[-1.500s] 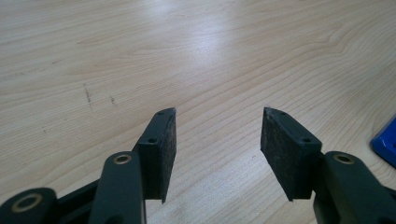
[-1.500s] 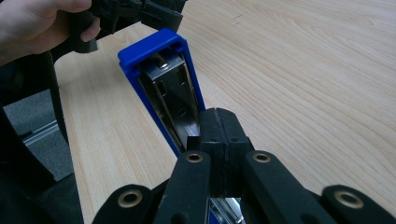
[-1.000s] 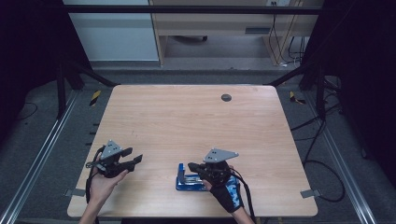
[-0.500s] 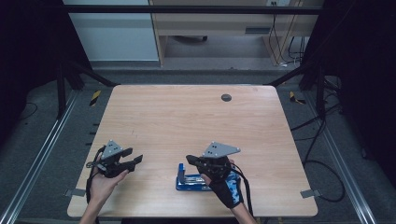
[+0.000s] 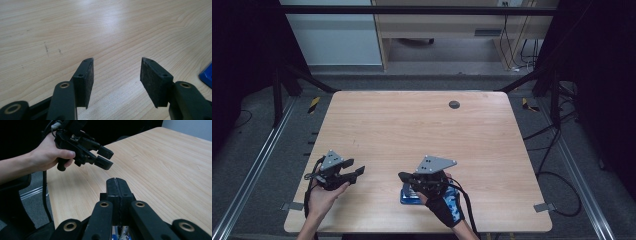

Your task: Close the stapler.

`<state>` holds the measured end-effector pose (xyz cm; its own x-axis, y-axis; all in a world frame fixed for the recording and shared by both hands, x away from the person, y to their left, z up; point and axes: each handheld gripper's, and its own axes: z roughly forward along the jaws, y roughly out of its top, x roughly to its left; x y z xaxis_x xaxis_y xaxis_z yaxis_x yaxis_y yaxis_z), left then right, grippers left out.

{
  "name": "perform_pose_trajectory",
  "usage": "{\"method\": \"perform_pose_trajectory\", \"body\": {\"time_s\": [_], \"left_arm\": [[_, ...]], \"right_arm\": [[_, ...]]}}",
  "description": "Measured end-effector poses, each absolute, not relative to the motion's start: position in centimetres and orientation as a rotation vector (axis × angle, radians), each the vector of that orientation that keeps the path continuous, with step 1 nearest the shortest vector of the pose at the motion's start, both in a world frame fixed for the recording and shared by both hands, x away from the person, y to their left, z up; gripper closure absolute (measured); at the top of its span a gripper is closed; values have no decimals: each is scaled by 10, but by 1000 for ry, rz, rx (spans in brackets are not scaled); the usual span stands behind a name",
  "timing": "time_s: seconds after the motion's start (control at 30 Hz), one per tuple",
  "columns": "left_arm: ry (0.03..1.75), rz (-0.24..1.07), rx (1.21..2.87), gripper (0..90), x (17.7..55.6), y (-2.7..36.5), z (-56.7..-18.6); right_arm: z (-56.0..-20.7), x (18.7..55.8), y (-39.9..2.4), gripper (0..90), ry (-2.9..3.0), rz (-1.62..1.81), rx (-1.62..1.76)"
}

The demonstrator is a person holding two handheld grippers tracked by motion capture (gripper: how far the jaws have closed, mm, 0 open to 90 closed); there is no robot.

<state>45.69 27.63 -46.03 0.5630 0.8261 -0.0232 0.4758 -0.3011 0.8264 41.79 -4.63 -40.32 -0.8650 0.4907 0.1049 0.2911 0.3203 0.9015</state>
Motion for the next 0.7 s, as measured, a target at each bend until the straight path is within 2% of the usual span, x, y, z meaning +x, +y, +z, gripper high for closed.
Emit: {"method": "perform_pose_trajectory", "body": {"time_s": [0.7], "left_arm": [[1068,520,1943,413,456,277,-460]], "right_arm": [[-419,422,-83,900,2409,1473,835]]}}
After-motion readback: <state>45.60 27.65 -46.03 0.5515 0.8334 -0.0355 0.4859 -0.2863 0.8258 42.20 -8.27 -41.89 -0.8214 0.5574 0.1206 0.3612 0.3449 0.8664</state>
